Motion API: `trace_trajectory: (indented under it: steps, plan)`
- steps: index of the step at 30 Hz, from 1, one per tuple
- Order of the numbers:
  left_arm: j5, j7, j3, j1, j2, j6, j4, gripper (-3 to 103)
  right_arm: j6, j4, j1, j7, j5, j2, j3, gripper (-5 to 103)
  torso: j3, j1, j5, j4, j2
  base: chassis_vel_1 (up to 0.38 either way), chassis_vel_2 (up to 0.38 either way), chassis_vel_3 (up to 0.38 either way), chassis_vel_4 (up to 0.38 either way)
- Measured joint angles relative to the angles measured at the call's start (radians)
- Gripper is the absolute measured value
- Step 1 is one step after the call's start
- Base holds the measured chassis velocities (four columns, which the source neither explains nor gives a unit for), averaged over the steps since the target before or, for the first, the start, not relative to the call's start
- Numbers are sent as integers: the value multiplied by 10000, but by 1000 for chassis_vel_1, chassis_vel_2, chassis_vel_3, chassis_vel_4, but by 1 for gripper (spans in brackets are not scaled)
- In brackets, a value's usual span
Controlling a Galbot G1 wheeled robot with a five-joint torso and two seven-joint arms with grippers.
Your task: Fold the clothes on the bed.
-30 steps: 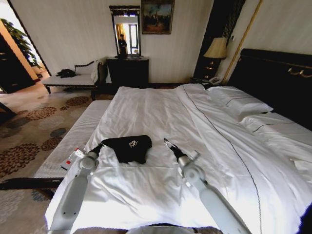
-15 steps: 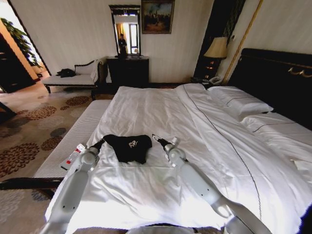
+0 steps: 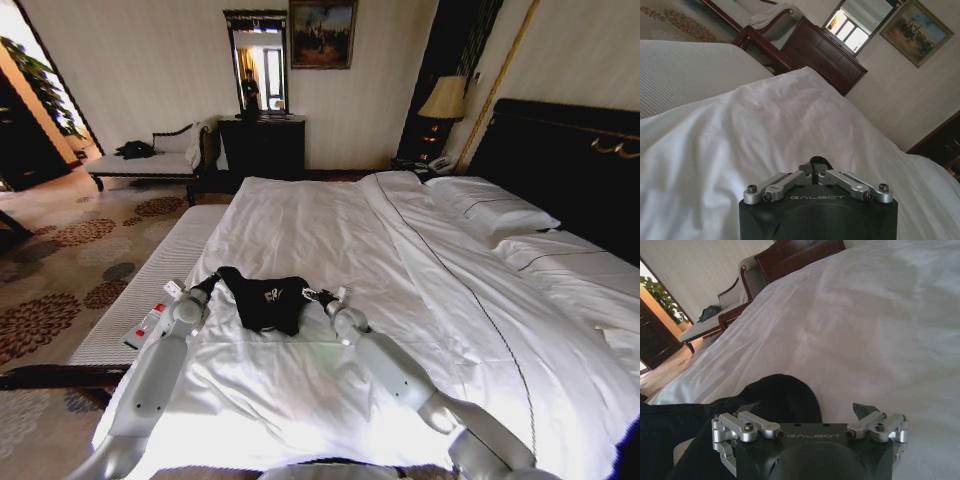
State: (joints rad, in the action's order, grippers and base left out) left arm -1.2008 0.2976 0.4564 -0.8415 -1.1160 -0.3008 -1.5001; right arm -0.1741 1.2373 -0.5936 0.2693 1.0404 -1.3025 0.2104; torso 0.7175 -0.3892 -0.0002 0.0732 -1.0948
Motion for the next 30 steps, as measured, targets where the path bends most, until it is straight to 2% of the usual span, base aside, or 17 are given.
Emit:
trace_trajectory:
  steps: [8,9,12,15,18,20,22,23,26,27,30]
  plan:
    - [-41,5,144,-123,39,-7,-98,0,7,-420,137,-29,-90,-266,293,100,-1,0,1,1,0,0,0,0,0]
    - [-52,8,165,-129,48,-7,-109,0,16,-474,138,-63,-118,-290,319,102,-1,0,1,2,1,0,0,0,0]
    - [-87,14,223,-135,73,-8,-122,0,112,-560,142,-171,-182,-337,411,88,-1,1,1,3,0,0,0,0,0]
    - [-93,15,251,-138,84,-7,-122,0,209,-567,145,-244,-176,-398,434,83,-1,0,1,2,0,0,0,0,0]
    - [-76,17,268,-149,78,-7,-98,0,371,-584,163,-418,-148,-473,454,66,-1,0,1,2,0,0,0,0,0]
    - [-69,16,270,-152,71,-8,-93,0,404,-592,166,-462,-144,-488,459,66,-1,1,1,2,0,0,0,0,0]
    - [-37,17,280,-160,45,-8,-63,0,547,-608,168,-658,-109,-537,473,56,-1,0,1,2,0,0,0,0,0]
    - [-9,17,300,-162,32,-8,-18,0,892,-501,166,-956,1,-594,442,39,0,0,1,1,0,0,0,0,0]
    - [-1,16,314,-154,35,-8,26,0,1004,-284,165,-1010,100,-599,374,28,-1,0,1,0,0,0,0,0,0]
    - [0,15,321,-144,39,-7,50,0,1052,-182,164,-1023,105,-586,349,28,-1,0,2,0,0,0,0,0,0]
    - [2,10,325,-122,39,-5,89,0,1190,51,165,-1051,152,-522,231,13,-1,1,2,0,-1,0,0,0,0]
